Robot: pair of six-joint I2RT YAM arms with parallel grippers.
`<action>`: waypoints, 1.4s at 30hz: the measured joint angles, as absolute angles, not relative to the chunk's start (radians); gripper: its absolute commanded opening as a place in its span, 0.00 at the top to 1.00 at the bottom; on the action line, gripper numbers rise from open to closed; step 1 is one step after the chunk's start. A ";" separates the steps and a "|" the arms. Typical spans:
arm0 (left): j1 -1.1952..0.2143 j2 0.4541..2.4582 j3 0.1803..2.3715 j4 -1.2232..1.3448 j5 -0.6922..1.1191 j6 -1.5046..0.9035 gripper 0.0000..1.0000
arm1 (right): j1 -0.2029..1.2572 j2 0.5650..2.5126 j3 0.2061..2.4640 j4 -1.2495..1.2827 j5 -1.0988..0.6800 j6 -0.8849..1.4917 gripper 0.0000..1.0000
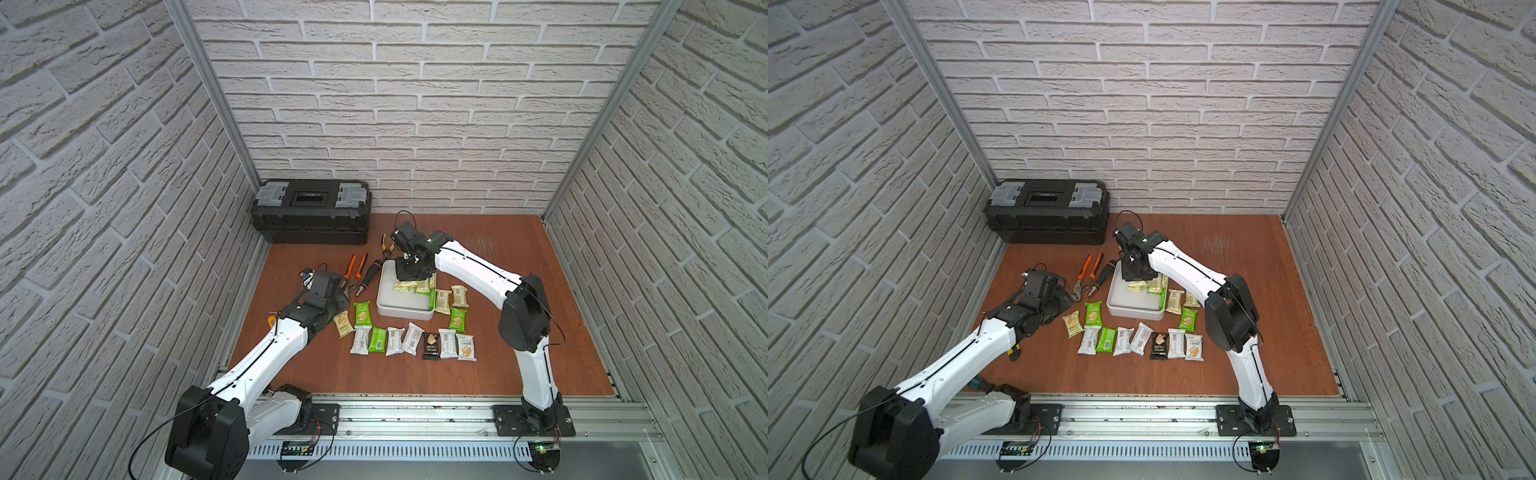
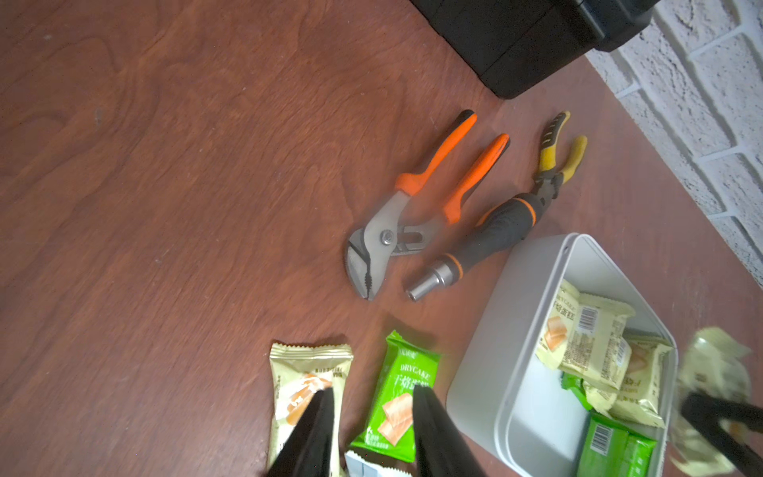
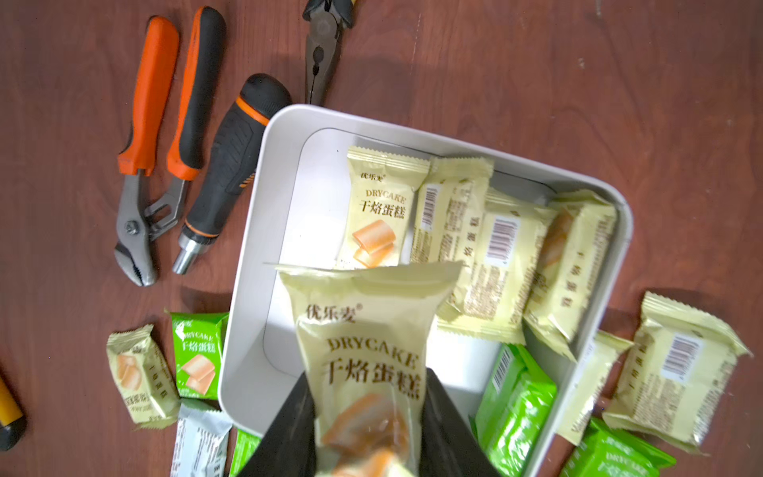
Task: Take the cookies out of the storage box
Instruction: Pick up the cookie from the storage box, then place the cookie at the center of the board.
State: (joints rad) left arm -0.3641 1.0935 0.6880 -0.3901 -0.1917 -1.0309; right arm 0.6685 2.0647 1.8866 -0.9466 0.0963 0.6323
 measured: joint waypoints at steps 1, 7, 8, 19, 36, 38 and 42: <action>-0.366 1.096 0.692 -0.391 -0.191 -1.023 0.62 | 0.665 2.027 1.843 -0.937 0.100 0.632 0.76; -0.407 1.148 0.761 -0.396 -0.194 -0.969 0.62 | 0.633 1.791 1.569 -0.910 0.127 0.643 0.77; -0.421 1.164 0.778 -0.398 -0.196 -0.960 0.62 | 0.622 1.752 1.522 -0.906 0.134 0.647 0.76; -0.578 1.365 0.960 -0.413 -0.201 -0.852 0.61 | 0.496 1.464 1.103 -0.873 0.159 0.686 0.76; -0.664 1.604 1.168 -0.484 -0.164 -0.728 0.55 | 0.373 1.538 0.842 -0.635 0.108 0.699 0.74; -0.665 1.618 1.187 -0.493 -0.157 -0.718 0.55 | 0.368 1.544 0.830 -0.613 0.107 0.700 0.68; -0.670 1.654 1.217 -0.508 -0.146 -0.704 0.54 | 0.367 1.544 0.824 -0.582 0.107 0.700 0.53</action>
State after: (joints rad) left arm -0.6697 1.6539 1.2175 -0.5076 -0.1463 -0.7040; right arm 0.3672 1.5436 0.8242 -0.5816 0.1074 0.6998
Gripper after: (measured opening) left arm 0.455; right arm 0.406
